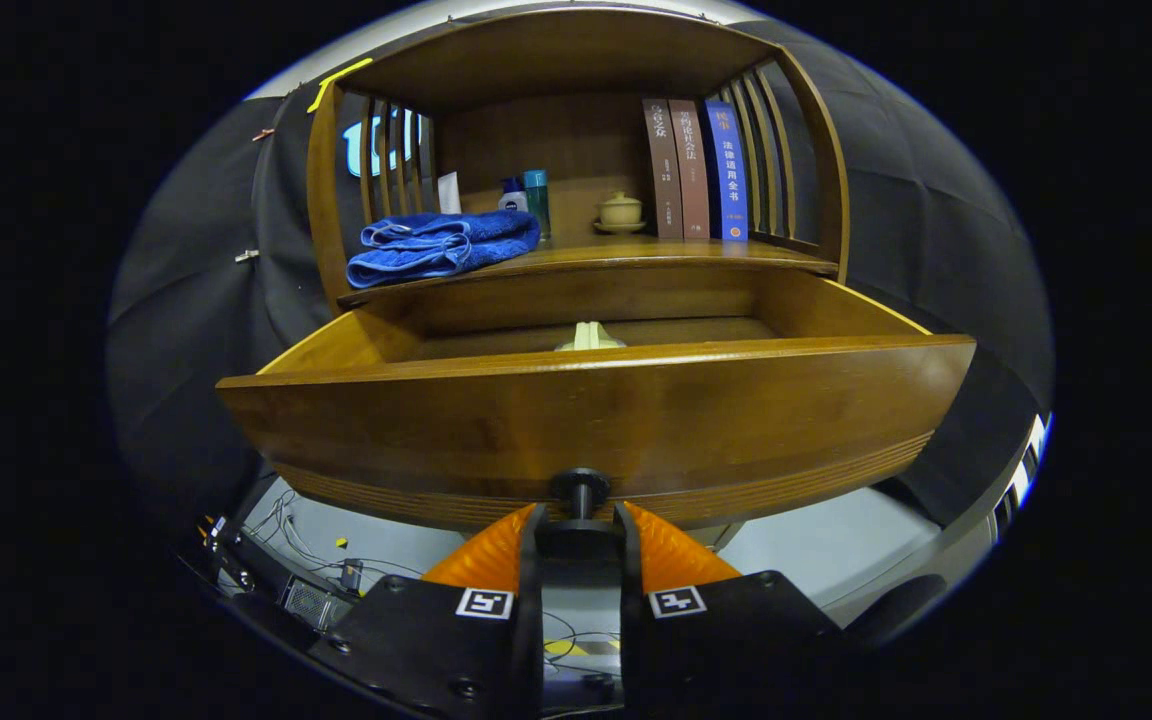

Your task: Pull open the drawer, take out the items inside it, and place them on the countertop above the cabinet.

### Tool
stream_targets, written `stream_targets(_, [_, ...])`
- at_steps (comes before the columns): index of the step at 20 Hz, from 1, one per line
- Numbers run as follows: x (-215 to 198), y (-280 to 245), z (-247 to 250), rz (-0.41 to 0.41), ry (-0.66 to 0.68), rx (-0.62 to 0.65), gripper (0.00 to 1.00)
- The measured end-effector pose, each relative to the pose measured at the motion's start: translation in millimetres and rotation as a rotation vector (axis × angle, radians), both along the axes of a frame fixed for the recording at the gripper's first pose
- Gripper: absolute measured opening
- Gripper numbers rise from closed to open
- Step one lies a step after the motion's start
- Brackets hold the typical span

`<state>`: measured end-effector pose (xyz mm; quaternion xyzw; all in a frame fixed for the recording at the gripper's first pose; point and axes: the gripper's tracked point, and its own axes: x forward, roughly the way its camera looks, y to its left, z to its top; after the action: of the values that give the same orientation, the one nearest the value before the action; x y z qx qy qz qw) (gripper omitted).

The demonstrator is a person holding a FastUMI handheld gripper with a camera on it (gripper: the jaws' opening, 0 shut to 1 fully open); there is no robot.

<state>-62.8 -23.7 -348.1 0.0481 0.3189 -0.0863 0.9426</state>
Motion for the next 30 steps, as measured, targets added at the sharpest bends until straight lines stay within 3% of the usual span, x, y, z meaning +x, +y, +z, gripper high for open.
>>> stream_targets(10, [-24, -2, -8, -0.007, 0.039, -0.002, 0.34])
stream_targets(16, [-31, 2, 7, 0.001, -0.005, -0.027, 0.53])
stream_targets(19, [-36, 3, 18, -0.004, -0.018, -0.031, 1.00])
stream_targets(24, [-27, -1, 69, -0.009, -0.082, -0.031, 0.99])
stream_targets(30, [46, -10, 126, 0.014, -0.114, -0.055, 1.00])
